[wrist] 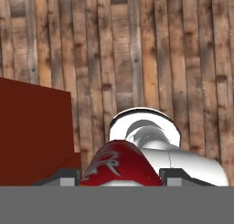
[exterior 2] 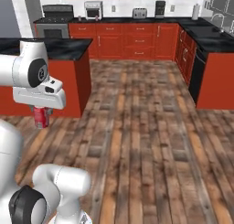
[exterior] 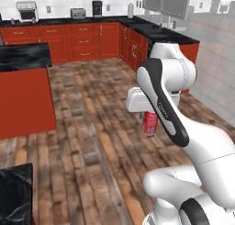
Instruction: Four empty soda cans are scattered around the kitchen. Gather all the cans and cluster them next to the stove for recycling.
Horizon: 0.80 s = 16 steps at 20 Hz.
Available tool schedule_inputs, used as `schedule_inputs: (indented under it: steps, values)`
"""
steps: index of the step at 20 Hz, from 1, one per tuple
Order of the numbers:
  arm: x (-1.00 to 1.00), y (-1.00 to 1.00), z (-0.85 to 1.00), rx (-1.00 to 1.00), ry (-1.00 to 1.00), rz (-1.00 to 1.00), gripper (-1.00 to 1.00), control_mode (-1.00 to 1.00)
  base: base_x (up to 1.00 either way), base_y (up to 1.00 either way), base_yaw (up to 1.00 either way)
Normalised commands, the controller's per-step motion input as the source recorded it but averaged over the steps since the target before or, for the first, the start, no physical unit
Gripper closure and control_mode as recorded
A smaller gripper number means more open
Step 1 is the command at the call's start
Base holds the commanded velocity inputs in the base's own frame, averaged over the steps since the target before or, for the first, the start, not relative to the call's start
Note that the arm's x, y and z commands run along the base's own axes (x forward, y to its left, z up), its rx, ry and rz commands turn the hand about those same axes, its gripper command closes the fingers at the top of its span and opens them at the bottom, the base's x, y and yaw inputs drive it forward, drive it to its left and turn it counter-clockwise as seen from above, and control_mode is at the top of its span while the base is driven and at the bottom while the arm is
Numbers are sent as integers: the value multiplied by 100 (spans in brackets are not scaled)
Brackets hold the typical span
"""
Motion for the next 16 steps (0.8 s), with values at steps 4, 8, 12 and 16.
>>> schedule_inputs:
  steps: [4, 8, 12, 16]
  values:
    - [0, 0, 0, 0, 0, 0, 100, 100, 69, 0, -10]
    - [0, 0, 0, 0, 0, 0, 100, 100, 69, 0, -6]
    - [0, 0, 0, 0, 0, 0, 100, 100, 70, 0, -4]
    - [0, 0, 0, 0, 0, 0, 100, 100, 73, 0, -2]
